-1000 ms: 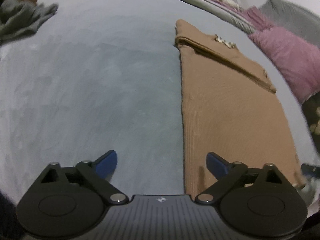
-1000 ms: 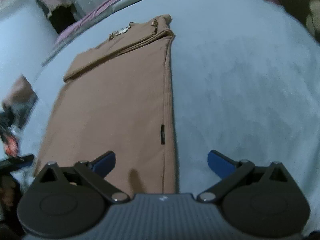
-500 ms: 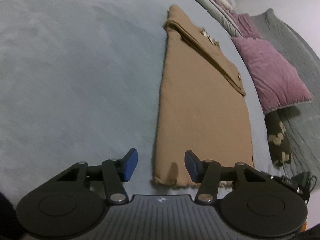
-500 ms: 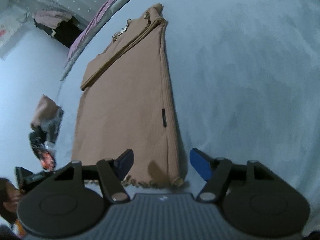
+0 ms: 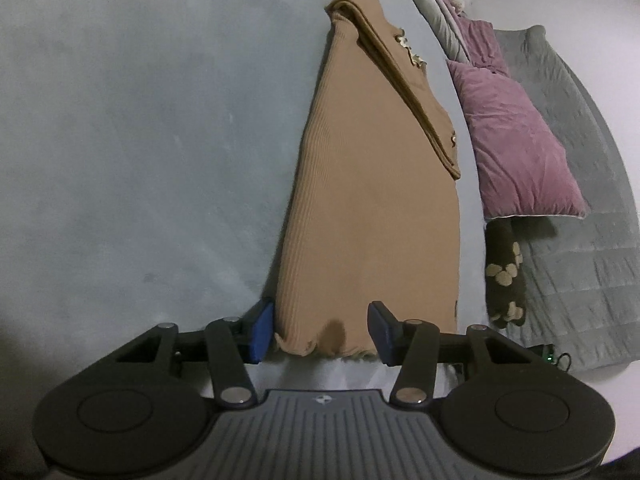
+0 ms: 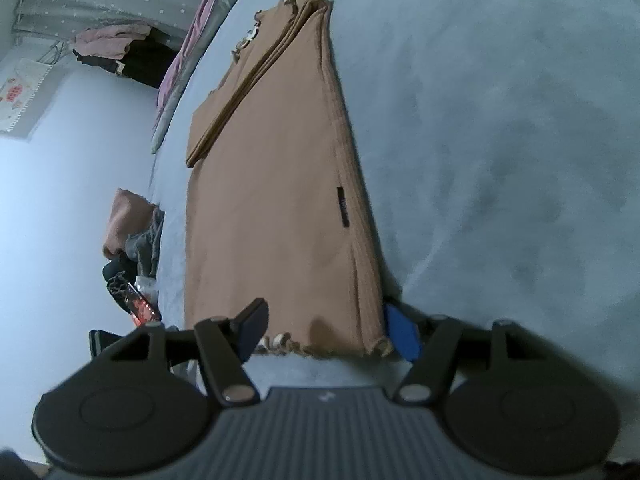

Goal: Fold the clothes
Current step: 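Grasp the sweater hem end with both grippers, then lift the held hem and fold it toward the collar with both grippers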

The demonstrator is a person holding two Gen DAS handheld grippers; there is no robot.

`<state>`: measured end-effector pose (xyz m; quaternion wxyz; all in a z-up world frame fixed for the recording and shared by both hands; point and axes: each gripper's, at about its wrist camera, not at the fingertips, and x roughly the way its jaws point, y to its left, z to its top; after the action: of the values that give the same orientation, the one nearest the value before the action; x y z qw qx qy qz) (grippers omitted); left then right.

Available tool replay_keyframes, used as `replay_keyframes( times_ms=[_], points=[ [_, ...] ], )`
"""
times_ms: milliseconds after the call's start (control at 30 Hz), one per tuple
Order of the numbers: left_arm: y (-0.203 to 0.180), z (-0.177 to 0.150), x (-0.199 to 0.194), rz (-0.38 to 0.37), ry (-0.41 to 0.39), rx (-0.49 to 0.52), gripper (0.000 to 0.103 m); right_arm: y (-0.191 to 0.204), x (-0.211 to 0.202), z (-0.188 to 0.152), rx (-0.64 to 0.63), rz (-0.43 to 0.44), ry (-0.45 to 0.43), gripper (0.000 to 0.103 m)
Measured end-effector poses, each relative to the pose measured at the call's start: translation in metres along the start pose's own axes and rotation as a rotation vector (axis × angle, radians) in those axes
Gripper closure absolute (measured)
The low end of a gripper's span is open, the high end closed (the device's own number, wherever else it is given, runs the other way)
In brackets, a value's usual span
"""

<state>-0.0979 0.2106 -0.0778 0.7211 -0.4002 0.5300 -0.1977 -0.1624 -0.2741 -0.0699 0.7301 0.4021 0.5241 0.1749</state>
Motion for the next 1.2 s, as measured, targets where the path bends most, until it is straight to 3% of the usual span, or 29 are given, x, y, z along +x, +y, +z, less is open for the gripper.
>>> replay_keyframes(
  times_ms=[500, 600, 700, 733, 833, 967, 1200],
  points=[
    [-0.006, -0.003, 0.009, -0.012, 0.018, 0.020, 0.056, 0.008, 0.012, -0.001, -0.011, 0.030, 0.015, 0.038],
    [-0.006, -0.005, 0.009, -0.007, 0.023, 0.023, 0.065, 0.010, 0.013, -0.004, -0.023, 0.032, 0.021, 0.040],
    [-0.005, -0.008, 0.011, 0.000, 0.045, 0.021, 0.081, 0.010, 0.013, -0.006, -0.027, 0.039, 0.029, 0.043],
    [-0.005, -0.008, 0.011, 0.003, 0.050, 0.021, 0.087, 0.010, 0.013, -0.006, -0.027, 0.041, 0.033, 0.045],
    [-0.005, -0.010, 0.011, 0.007, 0.055, 0.021, 0.089, 0.010, 0.014, -0.008, -0.022, 0.043, 0.041, 0.053],
    [-0.004, -0.011, 0.011, 0.010, 0.060, 0.020, 0.090, 0.003, 0.018, -0.009, 0.025, 0.042, 0.059, 0.083],
    [-0.005, -0.013, 0.009, -0.002, 0.060, 0.011, 0.092, 0.006, 0.022, -0.011, 0.026, 0.055, 0.054, 0.088]
  ],
)
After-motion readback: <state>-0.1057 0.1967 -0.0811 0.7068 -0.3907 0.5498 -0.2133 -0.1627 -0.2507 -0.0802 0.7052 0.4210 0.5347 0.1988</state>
